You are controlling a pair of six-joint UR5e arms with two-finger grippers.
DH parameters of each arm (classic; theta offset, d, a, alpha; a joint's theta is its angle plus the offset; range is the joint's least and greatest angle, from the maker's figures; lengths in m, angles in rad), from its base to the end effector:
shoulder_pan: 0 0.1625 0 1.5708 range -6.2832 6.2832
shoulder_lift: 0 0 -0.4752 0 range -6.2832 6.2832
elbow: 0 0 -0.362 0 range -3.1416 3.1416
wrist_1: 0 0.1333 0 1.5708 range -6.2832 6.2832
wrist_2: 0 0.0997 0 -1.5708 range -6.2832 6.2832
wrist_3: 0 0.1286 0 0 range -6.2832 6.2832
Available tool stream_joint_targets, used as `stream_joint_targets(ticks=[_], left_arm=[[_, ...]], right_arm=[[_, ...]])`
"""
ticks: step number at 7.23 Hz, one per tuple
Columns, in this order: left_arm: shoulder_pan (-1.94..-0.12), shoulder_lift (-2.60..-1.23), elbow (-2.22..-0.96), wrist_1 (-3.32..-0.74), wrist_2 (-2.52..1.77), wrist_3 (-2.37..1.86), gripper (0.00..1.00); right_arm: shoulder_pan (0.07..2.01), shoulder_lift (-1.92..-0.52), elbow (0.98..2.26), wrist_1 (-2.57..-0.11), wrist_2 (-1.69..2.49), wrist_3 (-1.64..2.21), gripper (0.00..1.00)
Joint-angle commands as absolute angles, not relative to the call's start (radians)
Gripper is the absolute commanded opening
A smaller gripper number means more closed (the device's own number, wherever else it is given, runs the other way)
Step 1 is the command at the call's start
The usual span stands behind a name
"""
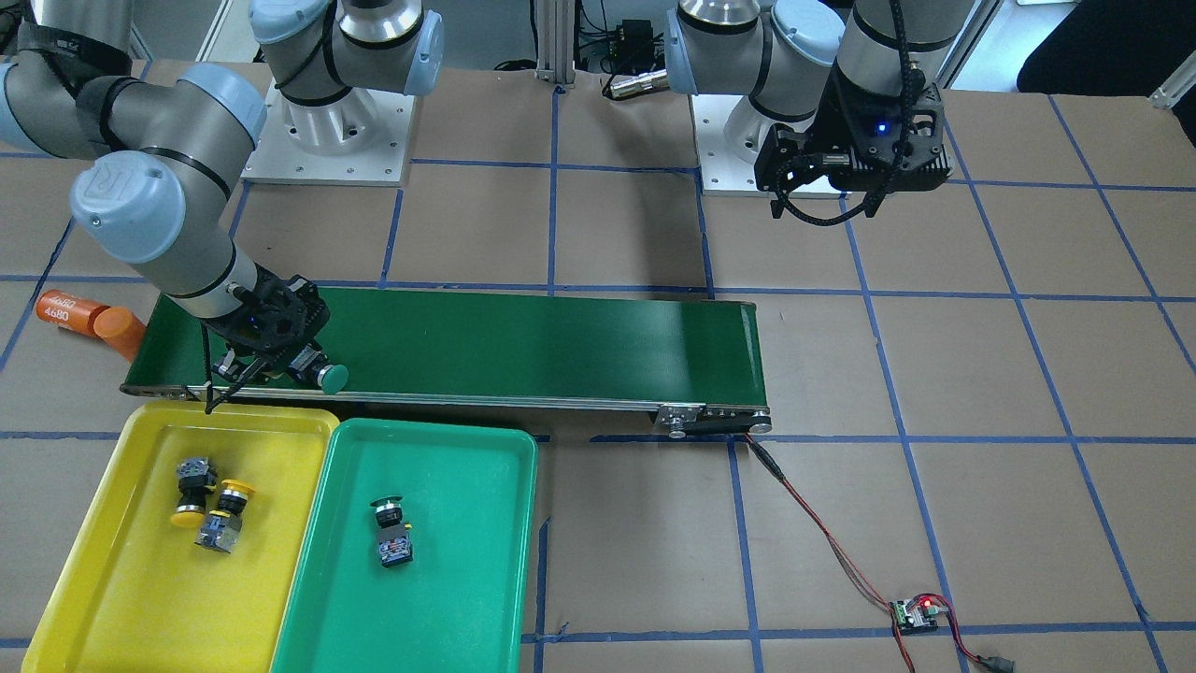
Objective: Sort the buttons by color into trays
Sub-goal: 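Grasp the second green button with the right gripper and lift it, then lower the green button into the green tray, open right gripper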
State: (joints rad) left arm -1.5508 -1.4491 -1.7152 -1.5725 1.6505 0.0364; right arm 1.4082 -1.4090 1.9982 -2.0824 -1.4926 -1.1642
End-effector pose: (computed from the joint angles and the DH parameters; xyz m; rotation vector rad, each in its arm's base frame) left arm -0.1150 -0.4031 0.4954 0.0266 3.0622 0.0408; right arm 0.0659 -0.4840 0.2948 -1.4518 2.6620 0.0197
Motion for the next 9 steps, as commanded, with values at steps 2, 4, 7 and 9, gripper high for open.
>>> stream_joint_targets(ticks=[2, 4, 7, 9], left_arm=[[-1.551, -1.447, -1.712, -1.572, 1.649, 0.035, 1.0], [-1.549, -1.447, -1.703, -1.572, 1.652, 0.035, 1.0], [-1.551, -1.43, -1.72, -1.574, 1.651, 0.037, 1.0], [-1.549, -1.425, -1.718, -1.578, 1.648, 0.037, 1.0]], right_arm=[[1.407, -1.422, 1.936, -2.069, -1.517, -1.118, 0.0], [1.414, -1.376, 1.788, -2.049, -1.5, -0.996, 0.0], [1.555, -1.205, 1.544, -2.016, -1.467, -0.58, 0.0], [1.638, -1.079, 1.441, -2.016, -1.494, -0.279, 0.0]])
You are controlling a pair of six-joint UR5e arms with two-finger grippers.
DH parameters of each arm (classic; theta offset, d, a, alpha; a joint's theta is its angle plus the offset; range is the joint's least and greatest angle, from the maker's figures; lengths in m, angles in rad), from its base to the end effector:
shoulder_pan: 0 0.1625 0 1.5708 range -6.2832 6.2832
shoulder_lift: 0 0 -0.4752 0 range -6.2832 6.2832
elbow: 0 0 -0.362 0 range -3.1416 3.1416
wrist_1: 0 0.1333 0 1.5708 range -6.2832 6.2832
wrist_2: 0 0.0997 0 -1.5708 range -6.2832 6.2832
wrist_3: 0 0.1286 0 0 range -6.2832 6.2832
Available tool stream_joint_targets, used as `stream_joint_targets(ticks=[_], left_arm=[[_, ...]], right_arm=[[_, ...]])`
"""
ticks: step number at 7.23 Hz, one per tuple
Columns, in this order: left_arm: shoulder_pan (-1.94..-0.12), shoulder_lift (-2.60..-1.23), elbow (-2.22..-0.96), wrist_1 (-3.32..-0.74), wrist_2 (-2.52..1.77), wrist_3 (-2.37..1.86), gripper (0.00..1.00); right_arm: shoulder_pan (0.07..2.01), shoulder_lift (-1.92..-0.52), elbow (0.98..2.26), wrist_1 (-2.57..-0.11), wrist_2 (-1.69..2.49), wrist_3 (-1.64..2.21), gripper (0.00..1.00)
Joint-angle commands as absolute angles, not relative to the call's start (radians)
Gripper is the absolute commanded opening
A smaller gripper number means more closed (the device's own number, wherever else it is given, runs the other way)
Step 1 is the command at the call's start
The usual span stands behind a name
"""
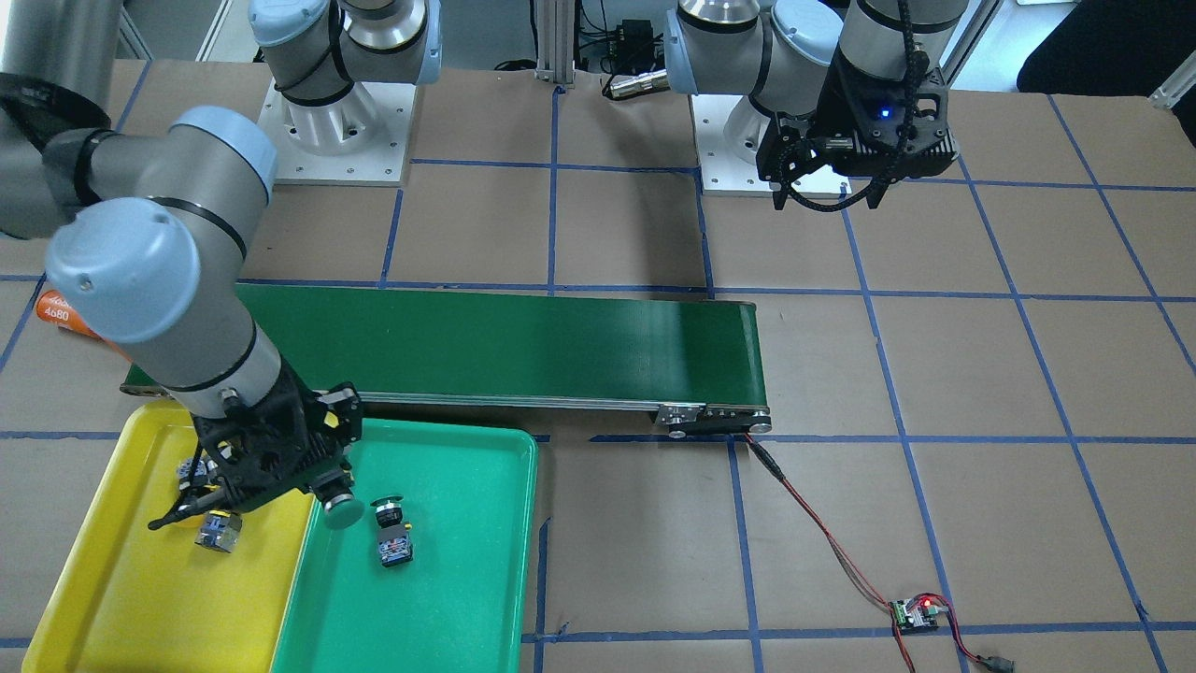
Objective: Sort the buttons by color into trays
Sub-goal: 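Lower the green button into the green tray, open right gripper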
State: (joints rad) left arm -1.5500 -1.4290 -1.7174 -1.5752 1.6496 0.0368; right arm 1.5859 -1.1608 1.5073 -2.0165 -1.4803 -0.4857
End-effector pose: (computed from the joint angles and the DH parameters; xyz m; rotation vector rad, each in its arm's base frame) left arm -0.1150 -0.3958 0.5021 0.0251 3.0629 0.0176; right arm 0.1546 -0.6395 0.3578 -0.7678 2.9740 -0.1807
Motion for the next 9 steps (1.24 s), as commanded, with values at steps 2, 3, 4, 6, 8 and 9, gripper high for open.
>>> stream_joint_targets(ticks=[2, 3, 4, 6, 8, 9], left_arm=[[-1.549, -1.425, -1.721, -1.585, 1.647, 0.037, 1.0], [-1.549, -1.424, -1.723, -1.582, 1.647, 0.037, 1.0], [-1.552, -1.42, -1.721, -1.585, 1.649, 0.035, 1.0], [-1.552, -1.422, -1.72, -1.582, 1.646, 0.037, 1.0], [-1.555, -1.419, -1.704, -1.591, 1.581, 0.035, 1.0], [-1.555, -1.407, -1.707, -1.598, 1.525, 0.034, 1.0]], right_arm=[[1.655, -1.025, 1.46, -2.019, -1.477, -0.129, 0.2], [1.657, -1.025, 1.472, -2.026, -1.435, -0.026, 0.74], [1.678, -1.022, 1.473, -2.035, -1.415, 0.079, 0.91], [1.695, -1.017, 1.454, -2.048, -1.413, 0.049, 1.0], [1.619, -1.073, 1.425, -1.998, -1.416, -0.033, 1.0], [1.597, -1.15, 1.446, -1.935, -1.449, -0.116, 1.0]])
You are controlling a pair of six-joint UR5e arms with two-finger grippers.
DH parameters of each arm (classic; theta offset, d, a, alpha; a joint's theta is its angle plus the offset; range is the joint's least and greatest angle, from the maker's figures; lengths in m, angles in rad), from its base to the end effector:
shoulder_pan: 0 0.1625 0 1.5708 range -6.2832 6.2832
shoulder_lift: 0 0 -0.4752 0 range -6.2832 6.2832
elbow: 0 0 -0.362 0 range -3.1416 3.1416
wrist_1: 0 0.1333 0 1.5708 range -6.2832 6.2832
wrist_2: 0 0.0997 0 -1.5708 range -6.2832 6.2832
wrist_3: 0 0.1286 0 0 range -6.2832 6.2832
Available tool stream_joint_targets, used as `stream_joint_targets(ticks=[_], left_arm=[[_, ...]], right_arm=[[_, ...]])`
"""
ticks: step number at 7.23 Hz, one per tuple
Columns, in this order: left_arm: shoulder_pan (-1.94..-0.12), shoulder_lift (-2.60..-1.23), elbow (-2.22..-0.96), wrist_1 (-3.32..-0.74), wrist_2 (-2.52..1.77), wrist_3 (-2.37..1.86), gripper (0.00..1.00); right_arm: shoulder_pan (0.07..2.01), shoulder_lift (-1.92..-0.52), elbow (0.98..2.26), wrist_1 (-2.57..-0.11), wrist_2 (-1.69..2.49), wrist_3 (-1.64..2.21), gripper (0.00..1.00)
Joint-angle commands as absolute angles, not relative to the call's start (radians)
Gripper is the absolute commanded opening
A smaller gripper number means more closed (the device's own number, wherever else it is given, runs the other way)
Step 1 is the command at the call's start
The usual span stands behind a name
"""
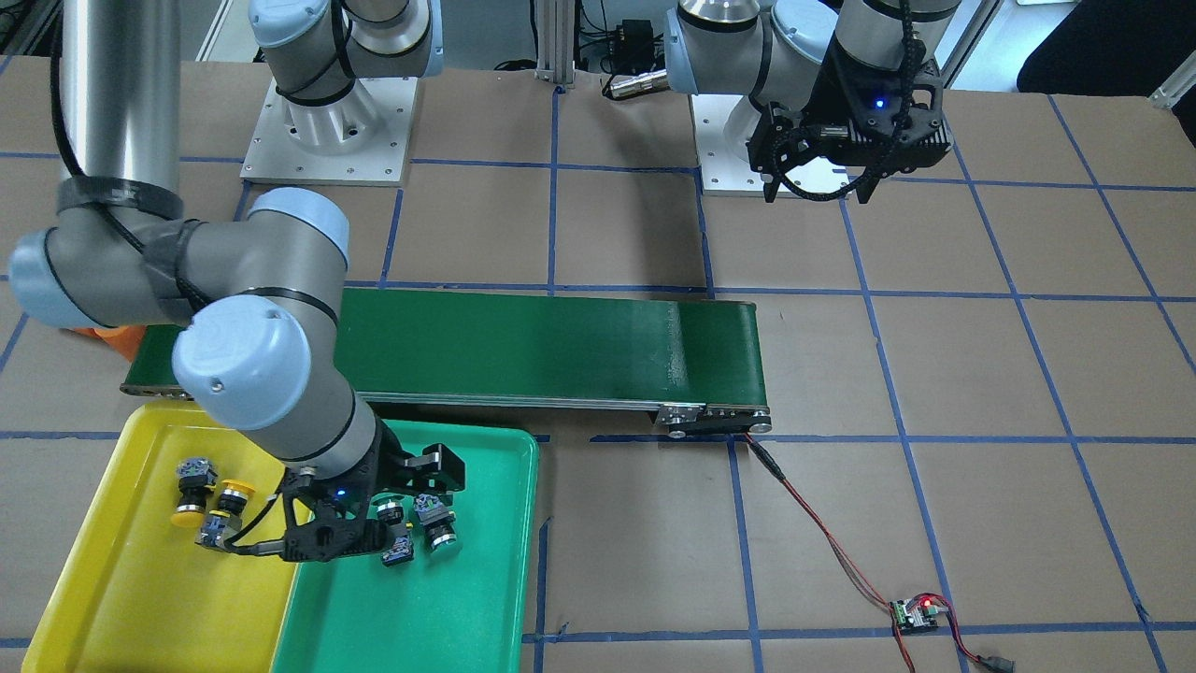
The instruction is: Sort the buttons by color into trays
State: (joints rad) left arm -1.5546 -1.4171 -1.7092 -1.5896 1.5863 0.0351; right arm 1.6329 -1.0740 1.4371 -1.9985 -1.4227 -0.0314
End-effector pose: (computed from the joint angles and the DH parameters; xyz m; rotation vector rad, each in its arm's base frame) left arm -0.1250 -0.3905 0.5087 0.0296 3.1260 0.0061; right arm 0.1937 -0.6618 0.3312 -0.1469 2.9875 -0.0932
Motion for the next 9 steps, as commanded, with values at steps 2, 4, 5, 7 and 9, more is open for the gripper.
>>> stream_joint_targets(ticks=[2, 4, 5, 7, 9], left_arm=[[-1.552, -1.425, -1.701, -1.606, 1.534, 0.037, 1.0], [-1.543, -1.433, -1.695, -1.603, 1.534, 0.034, 1.0], [-1.543, -1.439, -1.686, -1.603, 1.532, 0.034, 1.0], [-1.542, -1.442, -1.681, -1.603, 1.532, 0.029, 1.0], [-1.543, -1.44, -1.684, -1.603, 1.529, 0.028, 1.0]], right_arm=[[1.598, -1.39, 1.623, -1.809, -1.546, -0.192, 1.0], [1.58, -1.55, 1.68, -1.746, -1.548, -0.178, 1.0], [1.578, -1.543, 1.531, -1.579, -1.545, -0.176, 1.0], [1.578, -1.491, 1.416, -1.511, -1.551, -0.176, 1.0], [1.578, -1.474, 1.42, -1.516, -1.549, -0.176, 1.0]])
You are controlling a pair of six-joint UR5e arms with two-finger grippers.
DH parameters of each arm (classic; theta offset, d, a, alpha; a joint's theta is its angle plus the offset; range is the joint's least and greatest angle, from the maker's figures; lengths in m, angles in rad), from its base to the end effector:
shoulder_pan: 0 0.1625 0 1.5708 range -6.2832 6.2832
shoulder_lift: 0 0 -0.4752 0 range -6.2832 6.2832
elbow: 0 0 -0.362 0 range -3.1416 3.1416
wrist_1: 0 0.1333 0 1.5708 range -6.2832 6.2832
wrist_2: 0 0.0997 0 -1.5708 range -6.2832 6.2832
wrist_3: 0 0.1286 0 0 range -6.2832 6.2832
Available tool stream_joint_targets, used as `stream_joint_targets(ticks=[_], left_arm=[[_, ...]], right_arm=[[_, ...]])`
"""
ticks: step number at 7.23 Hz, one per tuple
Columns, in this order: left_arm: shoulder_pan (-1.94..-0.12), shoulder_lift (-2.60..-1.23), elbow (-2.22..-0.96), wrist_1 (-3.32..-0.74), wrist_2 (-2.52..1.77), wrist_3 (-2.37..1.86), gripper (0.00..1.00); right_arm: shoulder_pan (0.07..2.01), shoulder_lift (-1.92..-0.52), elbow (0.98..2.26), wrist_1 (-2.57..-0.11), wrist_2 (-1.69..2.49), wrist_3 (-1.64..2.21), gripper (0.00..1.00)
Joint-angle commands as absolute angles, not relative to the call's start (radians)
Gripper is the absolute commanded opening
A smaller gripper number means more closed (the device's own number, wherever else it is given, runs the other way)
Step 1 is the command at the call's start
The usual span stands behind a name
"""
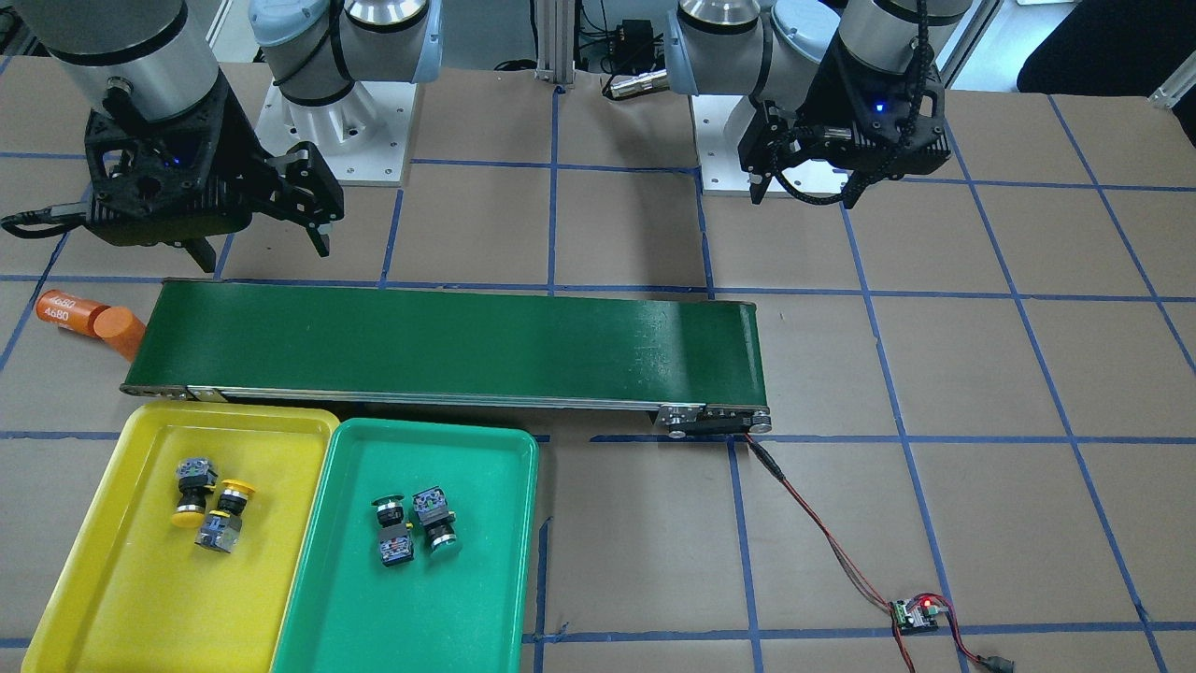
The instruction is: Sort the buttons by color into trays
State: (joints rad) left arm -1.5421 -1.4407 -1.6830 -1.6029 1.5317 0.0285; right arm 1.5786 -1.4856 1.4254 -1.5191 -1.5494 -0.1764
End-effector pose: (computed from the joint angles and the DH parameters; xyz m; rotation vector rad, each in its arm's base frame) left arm -0.1268 -0.4020 0.5103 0.0007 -3.1020 -0.0203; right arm 0.1400 -0.5015 0.5300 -0.2872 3.1077 -0.0160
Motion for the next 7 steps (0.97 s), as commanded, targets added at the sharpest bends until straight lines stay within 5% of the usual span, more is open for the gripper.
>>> stream_joint_targets(ticks=[1, 7], left_arm=[[-1.543, -1.437, -1.684, -1.603, 1.532, 0.028, 1.0], [-1.543, -1.414, -1.701, -1.6, 1.526, 0.028, 1.0]], right_arm=[[1.575, -1.471, 1.42, -1.516, -1.549, -0.178, 1.0], [1.522, -1.467, 1.422, -1.497, -1.546, -0.106, 1.0]])
